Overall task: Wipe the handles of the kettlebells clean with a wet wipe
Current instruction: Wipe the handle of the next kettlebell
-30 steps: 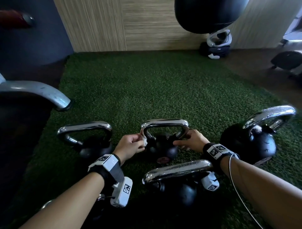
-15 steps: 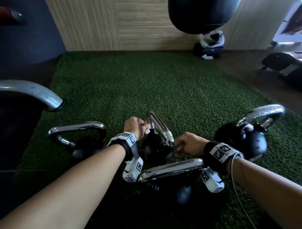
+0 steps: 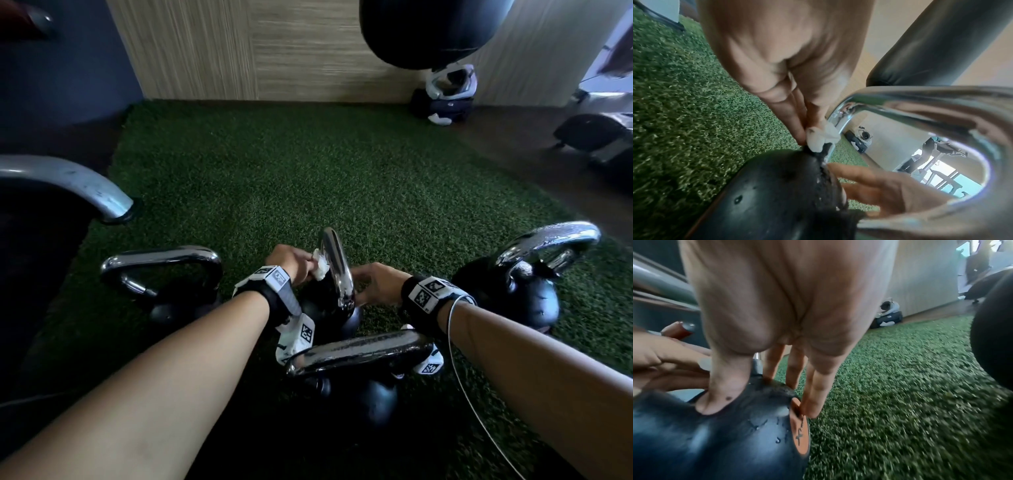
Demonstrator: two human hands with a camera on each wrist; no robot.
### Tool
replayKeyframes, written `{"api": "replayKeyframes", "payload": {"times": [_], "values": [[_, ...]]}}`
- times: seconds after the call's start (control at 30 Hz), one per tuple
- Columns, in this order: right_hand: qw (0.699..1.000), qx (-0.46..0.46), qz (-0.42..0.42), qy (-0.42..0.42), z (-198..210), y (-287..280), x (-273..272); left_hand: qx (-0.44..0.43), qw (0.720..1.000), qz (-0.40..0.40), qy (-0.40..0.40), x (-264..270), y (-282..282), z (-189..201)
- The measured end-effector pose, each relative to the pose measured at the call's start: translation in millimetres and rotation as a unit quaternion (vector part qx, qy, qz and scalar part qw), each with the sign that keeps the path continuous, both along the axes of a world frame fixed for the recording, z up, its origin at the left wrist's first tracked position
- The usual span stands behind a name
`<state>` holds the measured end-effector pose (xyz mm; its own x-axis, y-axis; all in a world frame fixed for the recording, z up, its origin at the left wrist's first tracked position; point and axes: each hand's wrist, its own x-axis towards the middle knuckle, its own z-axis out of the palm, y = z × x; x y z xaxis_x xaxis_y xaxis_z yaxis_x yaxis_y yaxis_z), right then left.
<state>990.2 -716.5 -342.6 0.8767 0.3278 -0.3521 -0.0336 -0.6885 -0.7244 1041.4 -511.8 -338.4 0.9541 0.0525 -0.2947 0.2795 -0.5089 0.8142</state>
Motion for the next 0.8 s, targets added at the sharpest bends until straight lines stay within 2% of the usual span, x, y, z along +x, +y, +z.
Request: {"api": "replayKeyframes", "payload": {"times": [0.13, 0.2, 0.33, 0.47, 0.53, 0.63, 0.7, 0.8], "values": [[0.998, 0.055, -0.037, 0.014, -6.6, -3.8, -4.3, 0.02, 0.989, 0.007, -0.144, -1.7, -4.1, 10.3], [0.995, 0.08, -0.049, 0.017, -9.3, -4.7, -4.2, 0.034, 0.983, -0.009, -0.178, -2.7, -5.5, 13.4], [0.989, 0.124, -0.069, 0.039, -16.1, -6.3, -5.6, 0.019, 0.991, -0.025, -0.131, 0.8, -3.1, 22.9], [0.987, 0.135, -0.082, 0.035, -20.3, -6.4, -7.2, -0.109, 0.984, -0.014, -0.137, -0.1, 1.0, 30.1], [0.987, 0.137, -0.079, 0.031, -21.0, -7.3, -8.0, -0.127, 0.983, -0.041, -0.123, -1.8, 5.7, 33.2], [0.987, 0.143, -0.073, 0.024, -19.6, -7.7, -10.0, -0.184, 0.976, -0.11, -0.048, -7.4, 12.1, 42.7], [0.985, 0.151, -0.084, 0.028, -17.9, -6.2, -10.6, -0.216, 0.968, -0.125, -0.021, -9.1, 14.4, 48.5], [0.985, 0.149, -0.084, 0.03, -17.0, -4.3, -10.6, -0.212, 0.967, -0.143, -0.009, -13.7, 20.0, 49.7]]}}
